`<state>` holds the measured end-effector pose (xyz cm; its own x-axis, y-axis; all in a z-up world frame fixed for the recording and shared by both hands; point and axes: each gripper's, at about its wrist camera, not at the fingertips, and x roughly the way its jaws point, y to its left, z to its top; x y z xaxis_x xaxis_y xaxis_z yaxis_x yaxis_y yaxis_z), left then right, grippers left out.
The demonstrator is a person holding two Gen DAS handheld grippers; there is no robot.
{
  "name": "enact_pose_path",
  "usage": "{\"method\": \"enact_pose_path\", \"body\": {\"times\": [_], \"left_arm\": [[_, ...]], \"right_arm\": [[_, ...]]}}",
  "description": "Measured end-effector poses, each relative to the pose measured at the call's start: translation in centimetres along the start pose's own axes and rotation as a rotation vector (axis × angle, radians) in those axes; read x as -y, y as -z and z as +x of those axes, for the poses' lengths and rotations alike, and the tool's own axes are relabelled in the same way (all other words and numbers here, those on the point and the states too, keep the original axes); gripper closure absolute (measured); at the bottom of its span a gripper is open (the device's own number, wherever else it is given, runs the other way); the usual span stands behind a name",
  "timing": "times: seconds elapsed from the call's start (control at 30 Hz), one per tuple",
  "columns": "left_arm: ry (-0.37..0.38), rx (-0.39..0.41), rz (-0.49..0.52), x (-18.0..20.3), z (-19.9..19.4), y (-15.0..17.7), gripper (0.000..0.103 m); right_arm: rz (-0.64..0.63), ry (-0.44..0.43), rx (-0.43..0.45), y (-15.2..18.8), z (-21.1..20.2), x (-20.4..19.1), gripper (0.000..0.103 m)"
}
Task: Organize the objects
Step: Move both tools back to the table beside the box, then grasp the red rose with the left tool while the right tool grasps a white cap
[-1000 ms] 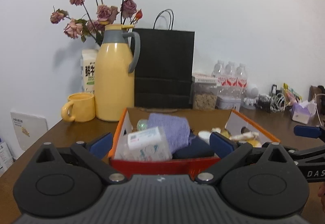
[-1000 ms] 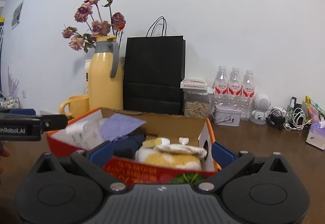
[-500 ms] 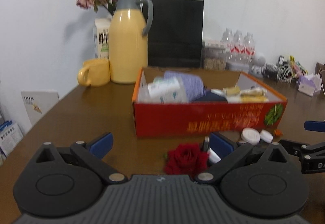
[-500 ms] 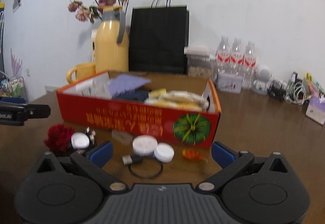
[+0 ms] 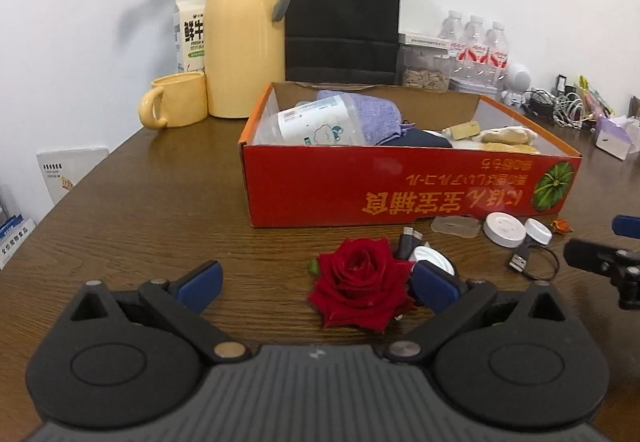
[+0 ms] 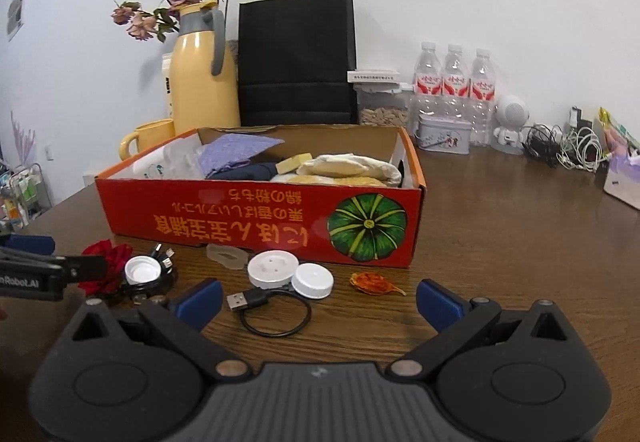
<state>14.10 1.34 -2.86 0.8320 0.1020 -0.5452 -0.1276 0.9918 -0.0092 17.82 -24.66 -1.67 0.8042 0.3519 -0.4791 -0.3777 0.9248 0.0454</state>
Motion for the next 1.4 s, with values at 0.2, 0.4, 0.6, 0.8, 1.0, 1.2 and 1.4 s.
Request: {"method": "enact_pose_path", "body": {"times": [0.2,0.4,0.6,0.8,1.0,1.2,1.4], "left_arm": [[-0.013,-0.021,-0.031,-0.2,1.3,-0.4,0.0],[-0.001,-0.026,-0.056,-0.4,1.6,-0.2,0.0],[0.029,0.001,-0.056,-0.4,1.0,-0.2,0.014],[0.083,-0.008,-0.062,-0.4,1.1,-0.1,0.054],[0.089,0.007,-0.095,-0.9,0.9,0.0,0.063],[0.064,0.035,-0.118,-1.3,0.5,0.0,0.063],[0.048,0.093,-0.119,-1.4,-0.3,0.1,0.064]], "right_arm": [[-0.007,-0.003,0.001,0.0,0.0,0.0,0.0],[-0.006,-0.001,-0.001,0.0,0.0,0.0,0.0],[-0.005,0.004,-0.003,0.0,0.1,0.0,0.0],[-0.003,0.005,-0.005,0.0,0.1,0.0,0.0],[0.001,0.005,-0.011,0.0,0.2,0.1,0.0],[0.002,0.005,-0.012,0.0,0.3,0.1,0.0],[0.006,0.011,-0.02,0.1,0.5,0.1,0.0]]}}
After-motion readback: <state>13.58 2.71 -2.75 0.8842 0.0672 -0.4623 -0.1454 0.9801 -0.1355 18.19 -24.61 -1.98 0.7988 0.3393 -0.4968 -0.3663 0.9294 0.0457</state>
